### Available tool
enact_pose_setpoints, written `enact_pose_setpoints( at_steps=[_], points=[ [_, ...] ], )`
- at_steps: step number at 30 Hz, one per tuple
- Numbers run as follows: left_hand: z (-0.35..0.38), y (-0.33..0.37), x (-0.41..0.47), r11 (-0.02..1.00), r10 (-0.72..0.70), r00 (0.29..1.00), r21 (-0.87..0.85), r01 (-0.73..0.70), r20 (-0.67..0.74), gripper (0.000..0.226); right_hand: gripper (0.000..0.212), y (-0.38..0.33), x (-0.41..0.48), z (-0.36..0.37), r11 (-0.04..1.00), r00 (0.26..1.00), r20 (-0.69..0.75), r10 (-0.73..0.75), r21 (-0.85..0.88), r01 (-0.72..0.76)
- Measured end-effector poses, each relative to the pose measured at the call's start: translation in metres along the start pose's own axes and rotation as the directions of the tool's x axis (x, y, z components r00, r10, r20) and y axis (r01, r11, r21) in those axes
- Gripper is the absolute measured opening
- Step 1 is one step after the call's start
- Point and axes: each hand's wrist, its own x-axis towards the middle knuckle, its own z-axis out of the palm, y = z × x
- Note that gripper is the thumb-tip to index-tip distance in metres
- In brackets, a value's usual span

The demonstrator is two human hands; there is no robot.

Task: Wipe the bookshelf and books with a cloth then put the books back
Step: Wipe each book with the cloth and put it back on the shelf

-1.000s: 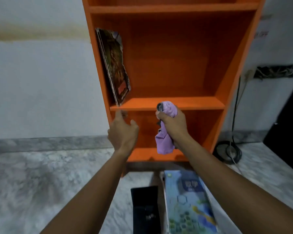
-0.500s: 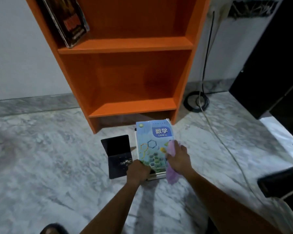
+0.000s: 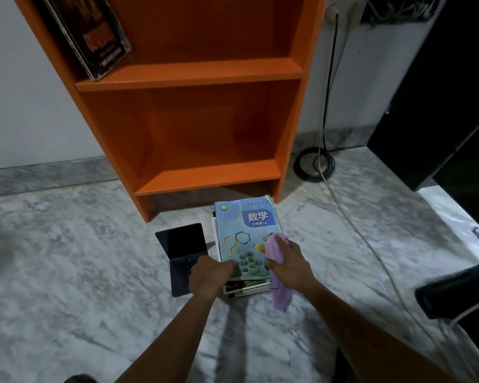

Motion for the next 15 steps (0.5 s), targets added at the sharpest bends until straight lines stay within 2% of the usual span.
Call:
enact_pose_setpoints(
  at_steps=[2,4,5,8,11,12,15],
  points=[
    [0.001,0.006,0.006,0.968,0.011,0.996,-0.250,0.011,0.090,0.027,0.069,-0.002,-0.002,-0.001,1.000,1.000,0.014,0.003,0.021,-0.003],
    [0.001,0.017,0.004,0.873,0.032,0.958,-0.474,0.111,0.285,0.010,0.057,0.003,0.000,0.004,0.992,0.999,-0.003,-0.032,0.126,0.032],
    [0.000,0.021,0.004,0.831,0.047,0.936,-0.533,0.158,0.350,0.016,0.056,0.012,0.007,0.009,0.984,0.999,-0.008,-0.045,0.172,0.045],
    [-0.010,0.021,-0.003,0.780,0.128,0.861,-0.586,0.218,0.491,0.036,0.056,0.018,0.012,0.025,0.978,0.996,0.048,-0.082,0.198,0.071],
    [-0.018,0.010,-0.006,0.796,0.220,0.822,-0.584,0.161,0.526,0.058,0.033,-0.017,-0.014,0.027,0.935,0.969,0.065,-0.240,0.283,0.213],
    [-0.019,0.008,-0.008,0.801,0.255,0.812,-0.585,0.126,0.524,0.065,0.031,-0.032,-0.025,0.023,0.921,0.962,0.061,-0.266,0.311,0.235],
    [-0.025,0.008,-0.016,0.797,0.381,0.752,-0.603,0.027,0.538,0.080,0.047,-0.071,-0.040,0.011,0.887,0.935,0.009,-0.355,0.318,0.334]
  ],
)
